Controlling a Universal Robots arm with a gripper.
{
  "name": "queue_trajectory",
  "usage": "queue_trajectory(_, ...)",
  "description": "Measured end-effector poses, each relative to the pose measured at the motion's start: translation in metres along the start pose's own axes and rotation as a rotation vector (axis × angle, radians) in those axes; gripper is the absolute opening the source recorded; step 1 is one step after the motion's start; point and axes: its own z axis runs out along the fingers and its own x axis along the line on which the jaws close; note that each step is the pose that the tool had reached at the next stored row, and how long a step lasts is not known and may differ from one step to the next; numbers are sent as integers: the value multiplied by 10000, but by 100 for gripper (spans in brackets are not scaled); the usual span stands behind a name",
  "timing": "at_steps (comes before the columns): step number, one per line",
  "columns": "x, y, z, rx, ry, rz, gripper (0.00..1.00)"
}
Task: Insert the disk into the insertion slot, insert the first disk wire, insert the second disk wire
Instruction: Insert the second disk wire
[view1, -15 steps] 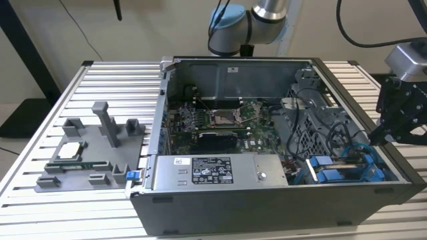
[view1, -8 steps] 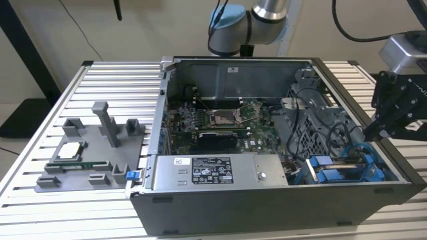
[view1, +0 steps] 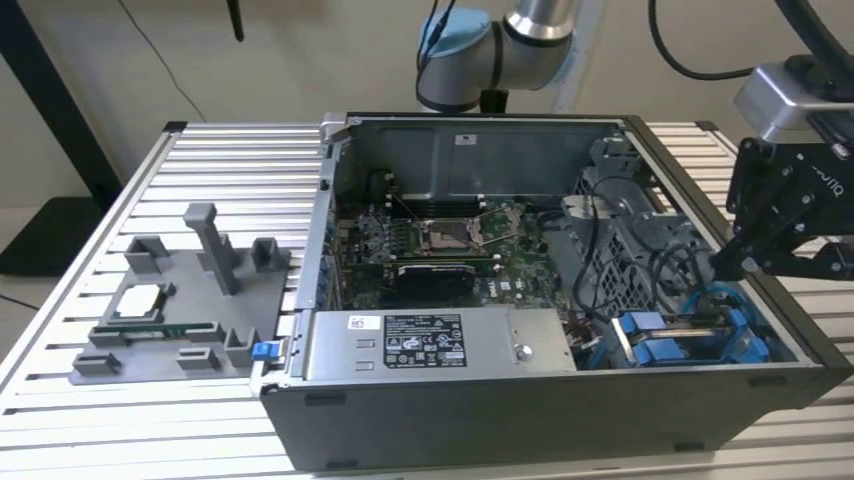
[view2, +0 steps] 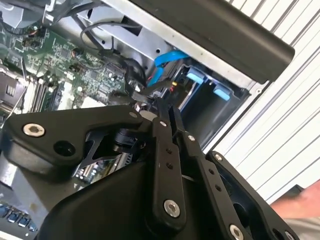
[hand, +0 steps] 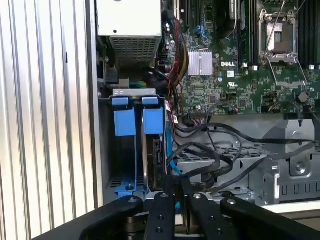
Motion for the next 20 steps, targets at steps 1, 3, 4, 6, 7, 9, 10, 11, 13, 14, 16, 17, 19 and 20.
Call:
queue_trajectory(1, -1, 31, -7, 0, -1, 1, 0)
queue_trajectory(3, -3, 94, -20, 0, 1, 4, 0)
queue_trajectory(4, -2, 129, -21, 1, -1, 6, 0)
queue_trajectory(6, 1, 206, -20, 2, -1, 14, 0)
queue_trajectory(7, 1, 245, -19, 2, -1, 16, 0)
queue_trajectory(9, 7, 325, -14, 8, -2, 28, 0)
queue_trajectory(10, 10, 346, -7, 13, -3, 30, 0)
queue_trajectory(11, 15, 357, 5, 20, -5, 28, 0)
queue_trajectory(13, 38, 362, 36, 41, -2, 25, 0)
queue_trajectory(14, 57, 360, 53, 48, -2, 23, 0)
queue_trajectory(16, 91, 358, 84, 62, -5, 22, 0)
queue_trajectory(17, 108, 357, 98, 67, -5, 21, 0)
queue_trajectory(19, 150, 354, 117, 72, -6, 21, 0)
queue_trajectory(20, 170, 353, 123, 73, -7, 21, 0)
